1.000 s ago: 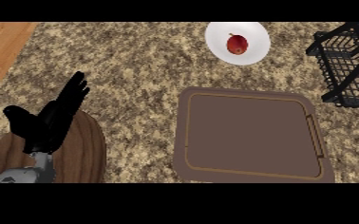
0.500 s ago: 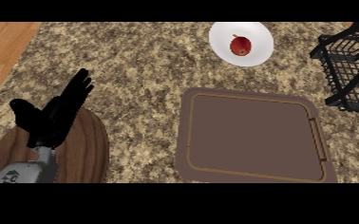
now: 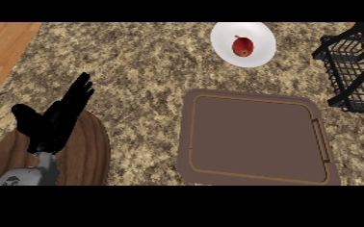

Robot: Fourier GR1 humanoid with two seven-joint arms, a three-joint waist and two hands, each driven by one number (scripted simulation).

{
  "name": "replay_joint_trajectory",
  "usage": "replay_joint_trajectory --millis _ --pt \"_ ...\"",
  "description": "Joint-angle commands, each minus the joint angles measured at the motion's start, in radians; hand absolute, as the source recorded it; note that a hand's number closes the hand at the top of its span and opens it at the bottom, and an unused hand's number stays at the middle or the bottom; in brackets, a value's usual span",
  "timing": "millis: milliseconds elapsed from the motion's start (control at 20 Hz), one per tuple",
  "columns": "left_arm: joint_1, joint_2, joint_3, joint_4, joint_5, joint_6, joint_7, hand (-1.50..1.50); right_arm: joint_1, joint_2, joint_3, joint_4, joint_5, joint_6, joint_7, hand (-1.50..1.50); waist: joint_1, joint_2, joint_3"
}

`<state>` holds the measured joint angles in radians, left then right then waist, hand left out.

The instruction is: Pick the sweet potato from the tray and place it in the tiered basket

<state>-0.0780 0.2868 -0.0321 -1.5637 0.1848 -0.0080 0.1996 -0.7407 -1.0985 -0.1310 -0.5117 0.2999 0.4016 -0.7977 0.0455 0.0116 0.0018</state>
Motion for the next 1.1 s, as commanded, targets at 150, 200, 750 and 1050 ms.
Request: replay_joint_trajectory --millis 150,200,750,1050 --pt "-0.007 0.001 0.021 0.057 -0.015 -0.026 -0.062 0.0 -0.087 0.044 0.052 0.108 0.078 0.02 -0.12 1.5 -0.008 0.002 0.0" --pt "0.032 -0.021 -0.002 -0.029 -0.014 0.003 -0.004 0.0 -0.097 0.061 0.051 0.118 0.086 -0.014 -0.111 1.5 -0.007 -0.002 0.0" --pt "-0.048 -0.013 0.034 0.06 -0.02 -0.024 -0.016 0.0 -0.196 0.17 -0.052 0.258 0.031 -0.132 -0.109 1.5 -0.015 0.002 0.0" --pt "-0.039 0.007 0.064 0.041 -0.002 -0.049 0.007 0.0 -0.188 0.23 -0.021 0.283 0.089 -0.217 -0.154 -1.5 -0.01 0.003 0.001"
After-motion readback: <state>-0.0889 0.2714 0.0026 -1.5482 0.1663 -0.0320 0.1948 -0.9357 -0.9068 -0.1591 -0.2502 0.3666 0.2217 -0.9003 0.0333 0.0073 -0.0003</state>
